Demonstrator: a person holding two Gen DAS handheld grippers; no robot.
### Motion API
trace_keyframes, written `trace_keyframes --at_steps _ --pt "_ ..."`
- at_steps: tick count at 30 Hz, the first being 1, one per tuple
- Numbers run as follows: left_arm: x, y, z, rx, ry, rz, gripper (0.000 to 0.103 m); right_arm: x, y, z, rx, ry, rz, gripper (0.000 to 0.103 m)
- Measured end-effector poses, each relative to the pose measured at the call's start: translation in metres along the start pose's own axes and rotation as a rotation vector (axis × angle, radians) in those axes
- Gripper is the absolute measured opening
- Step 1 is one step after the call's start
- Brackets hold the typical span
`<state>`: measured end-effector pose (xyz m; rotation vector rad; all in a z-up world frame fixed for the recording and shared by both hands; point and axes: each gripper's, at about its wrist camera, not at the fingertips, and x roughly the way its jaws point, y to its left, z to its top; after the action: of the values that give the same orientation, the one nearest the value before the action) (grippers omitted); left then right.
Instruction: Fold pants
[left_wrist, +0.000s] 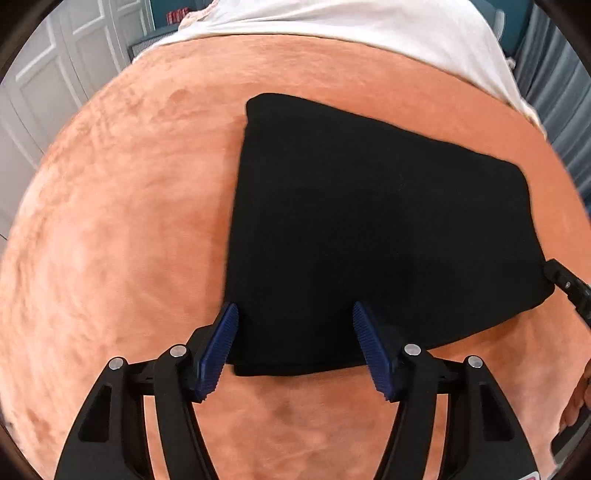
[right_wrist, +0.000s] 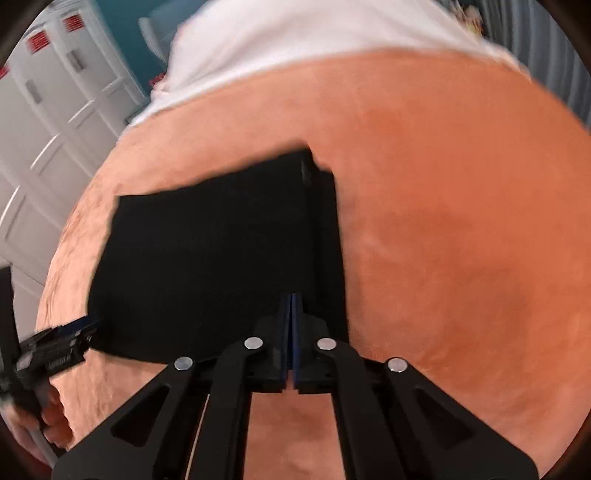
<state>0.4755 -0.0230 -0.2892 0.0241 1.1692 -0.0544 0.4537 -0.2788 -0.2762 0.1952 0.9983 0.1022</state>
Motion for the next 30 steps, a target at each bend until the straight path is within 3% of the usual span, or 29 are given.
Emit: trace_keyframes --at_steps 2,3,5,8,12,19,22,26,30 --pt "0.003 0.003 -0.004 -0.016 0.04 0.015 0.065 0.018 0.002 -0.009 -0.079 0.071 -0.092 0.0" --pt "-0.001 0.006 -0.006 -0.032 0.045 0.002 0.064 0.027 -0.006 -0.014 -0.048 0.103 -0.09 0.0" --pt "-0.02 0.008 -0.012 -0.047 0.029 -0.015 0.064 0.005 -0.012 -0.011 0.042 0.092 -0.074 0.006" --pt "-0.051 0.005 -0.022 -0.025 -0.019 0.015 0.064 -0.046 0.0 -0.016 0.063 0.02 -0.012 0.006" --pt "-0.091 -0.003 -0.044 0.002 -0.079 0.048 0.064 -0.1 0.03 -0.04 -0.009 -0.044 -0.05 0.006" --pt "-0.159 -0.016 -0.084 0.061 -0.182 0.136 0.066 -0.157 0.077 -0.061 -0.061 -0.113 -0.036 0.006" --pt "-0.189 -0.021 -0.105 0.07 -0.217 0.14 0.074 -0.18 0.089 -0.07 -0.069 -0.157 -0.036 0.006" --pt "-0.224 -0.03 -0.137 0.093 -0.274 0.164 0.08 -0.209 0.098 -0.089 -0.044 -0.198 -0.041 0.027" --pt "-0.245 -0.035 -0.161 0.087 -0.301 0.14 0.082 -0.23 0.1 -0.111 0.01 -0.212 -0.019 0.027"
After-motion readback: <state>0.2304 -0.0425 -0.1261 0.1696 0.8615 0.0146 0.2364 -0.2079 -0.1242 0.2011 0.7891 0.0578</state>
